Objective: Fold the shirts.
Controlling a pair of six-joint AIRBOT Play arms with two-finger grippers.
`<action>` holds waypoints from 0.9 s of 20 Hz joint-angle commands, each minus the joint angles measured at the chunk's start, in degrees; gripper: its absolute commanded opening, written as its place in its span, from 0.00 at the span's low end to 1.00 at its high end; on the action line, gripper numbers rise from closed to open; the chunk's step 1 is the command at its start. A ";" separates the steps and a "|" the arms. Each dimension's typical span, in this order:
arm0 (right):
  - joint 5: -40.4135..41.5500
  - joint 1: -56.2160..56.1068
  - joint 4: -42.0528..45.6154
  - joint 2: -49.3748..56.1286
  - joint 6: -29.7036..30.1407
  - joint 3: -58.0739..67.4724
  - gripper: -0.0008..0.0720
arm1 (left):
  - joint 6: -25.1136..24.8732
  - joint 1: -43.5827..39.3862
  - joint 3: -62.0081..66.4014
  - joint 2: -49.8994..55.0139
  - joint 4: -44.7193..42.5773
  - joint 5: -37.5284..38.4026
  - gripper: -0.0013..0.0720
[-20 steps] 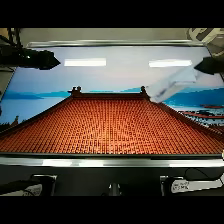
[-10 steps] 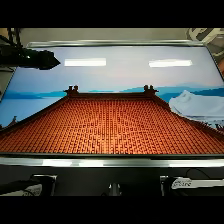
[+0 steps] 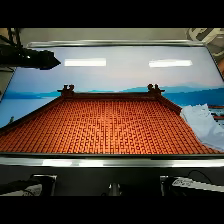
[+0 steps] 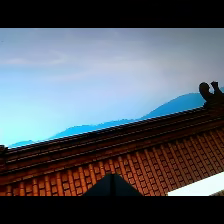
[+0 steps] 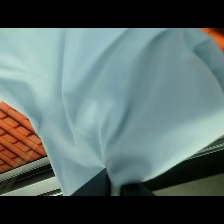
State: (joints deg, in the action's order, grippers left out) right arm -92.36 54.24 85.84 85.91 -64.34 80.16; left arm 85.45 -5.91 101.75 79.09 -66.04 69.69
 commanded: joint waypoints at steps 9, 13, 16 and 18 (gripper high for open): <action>8.00 0.83 2.05 -9.62 -4.98 -24.63 0.04 | 0.00 -1.97 -0.02 0.07 -0.02 -0.44 0.05; 7.67 0.83 1.86 -10.27 -6.58 -25.53 0.04 | 0.00 -1.99 -0.02 0.07 -0.02 -0.44 0.05; 7.15 0.83 3.02 -10.27 -3.06 -25.49 0.42 | 0.00 -1.99 -0.02 0.07 -0.02 -0.44 0.05; 7.23 0.83 4.52 -10.29 0.85 -24.13 0.88 | 0.00 -2.12 -0.02 0.07 0.00 -0.42 0.05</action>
State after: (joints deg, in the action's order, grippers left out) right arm -85.12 55.07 88.82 75.81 -67.51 55.29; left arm 85.45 -7.90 101.75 79.11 -66.04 69.25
